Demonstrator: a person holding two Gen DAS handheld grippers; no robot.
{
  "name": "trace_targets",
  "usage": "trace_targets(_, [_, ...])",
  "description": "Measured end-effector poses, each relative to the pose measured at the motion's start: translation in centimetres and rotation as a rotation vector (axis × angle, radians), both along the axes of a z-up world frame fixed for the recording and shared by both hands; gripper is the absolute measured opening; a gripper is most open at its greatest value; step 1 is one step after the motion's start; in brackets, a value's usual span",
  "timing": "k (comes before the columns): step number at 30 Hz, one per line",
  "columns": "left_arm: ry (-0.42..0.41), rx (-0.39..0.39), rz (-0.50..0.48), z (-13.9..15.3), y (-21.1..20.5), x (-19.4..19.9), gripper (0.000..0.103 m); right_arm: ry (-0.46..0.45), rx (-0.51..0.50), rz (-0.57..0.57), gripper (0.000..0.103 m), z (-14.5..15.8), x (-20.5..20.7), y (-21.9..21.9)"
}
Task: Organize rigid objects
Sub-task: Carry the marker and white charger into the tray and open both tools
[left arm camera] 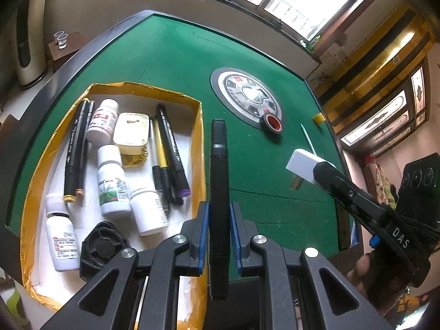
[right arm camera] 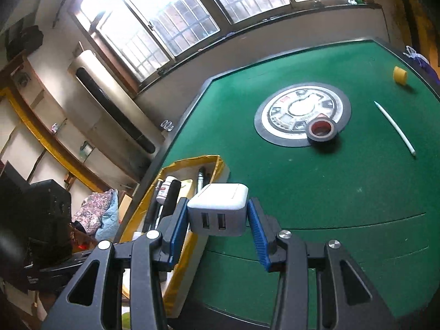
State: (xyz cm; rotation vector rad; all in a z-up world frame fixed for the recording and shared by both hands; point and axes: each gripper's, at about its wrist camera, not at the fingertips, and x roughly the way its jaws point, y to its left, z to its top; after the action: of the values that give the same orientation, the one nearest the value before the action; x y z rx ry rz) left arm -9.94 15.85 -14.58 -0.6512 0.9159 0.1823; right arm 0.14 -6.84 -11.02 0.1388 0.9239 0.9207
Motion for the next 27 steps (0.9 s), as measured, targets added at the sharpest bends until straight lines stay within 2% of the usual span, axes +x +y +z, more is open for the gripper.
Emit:
trace_targets(4, [-0.011, -0.008, 0.055, -0.1, 1.4, -1.8, 0.014, 0.006, 0.003, 0.030, 0.042, -0.4, -0.4, 1.0])
trace_targets(11, [0.021, -0.045, 0.128, -1.9, 4.7, -3.3, 0.014, 0.045, -0.030, 0.096, 0.042, -2.4, -0.9, 4.6])
trace_targets(17, [0.032, -0.065, 0.109, -2.5, 5.2, -3.3, 0.014, 0.024, -0.030, 0.134, 0.042, -2.3, -1.5, 7.3])
trace_targets(22, [0.051, -0.092, 0.055, -3.4, 3.2, -3.1, 0.014, 0.016, -0.039, 0.158, 0.042, -2.5, -1.2, 9.8])
trace_targets(25, [0.076, -0.083, 0.050, -4.0, 2.3, -3.5, 0.014, -0.004, -0.039, 0.182, 0.042, -2.2, -1.3, 11.2])
trace_targets(27, [0.093, -0.107, 0.033, -4.5, 1.9, -3.4, 0.014, 0.005, -0.046, 0.199, 0.042, -2.5, -1.2, 12.1])
